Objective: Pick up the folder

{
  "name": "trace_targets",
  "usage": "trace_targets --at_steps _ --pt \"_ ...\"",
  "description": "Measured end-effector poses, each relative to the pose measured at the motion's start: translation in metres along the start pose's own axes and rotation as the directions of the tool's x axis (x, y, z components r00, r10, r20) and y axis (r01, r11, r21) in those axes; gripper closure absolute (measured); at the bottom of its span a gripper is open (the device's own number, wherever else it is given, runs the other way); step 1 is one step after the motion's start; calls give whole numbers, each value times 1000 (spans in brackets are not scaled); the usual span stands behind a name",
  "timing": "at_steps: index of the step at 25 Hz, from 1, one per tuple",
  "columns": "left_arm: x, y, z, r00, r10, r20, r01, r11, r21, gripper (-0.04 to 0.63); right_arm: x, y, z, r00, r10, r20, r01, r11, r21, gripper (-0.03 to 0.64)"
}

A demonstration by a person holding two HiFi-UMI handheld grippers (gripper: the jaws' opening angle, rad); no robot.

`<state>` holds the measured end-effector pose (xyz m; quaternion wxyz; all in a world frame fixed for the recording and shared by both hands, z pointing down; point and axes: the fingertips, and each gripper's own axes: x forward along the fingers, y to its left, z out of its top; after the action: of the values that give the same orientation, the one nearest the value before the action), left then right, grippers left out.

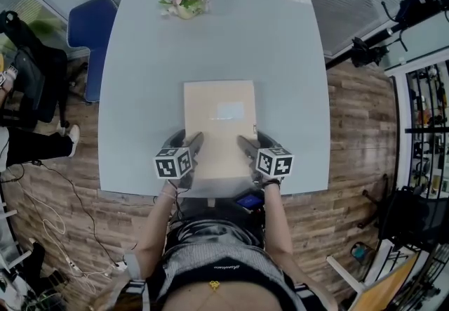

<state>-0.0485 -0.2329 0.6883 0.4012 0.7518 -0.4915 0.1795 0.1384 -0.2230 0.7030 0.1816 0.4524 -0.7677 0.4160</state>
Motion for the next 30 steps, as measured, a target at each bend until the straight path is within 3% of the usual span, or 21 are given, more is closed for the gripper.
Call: trace_targets --at_steps 20,30 --pt "-56 -31 55 983 -49 178 41 998 48 350 -57 41 45 986 -8 167 16 999 -46 310" --pt "-99 -58 103 943 -80 324 58 995 79 351 -102 77 99 956 -2 295 50 986 -156 313"
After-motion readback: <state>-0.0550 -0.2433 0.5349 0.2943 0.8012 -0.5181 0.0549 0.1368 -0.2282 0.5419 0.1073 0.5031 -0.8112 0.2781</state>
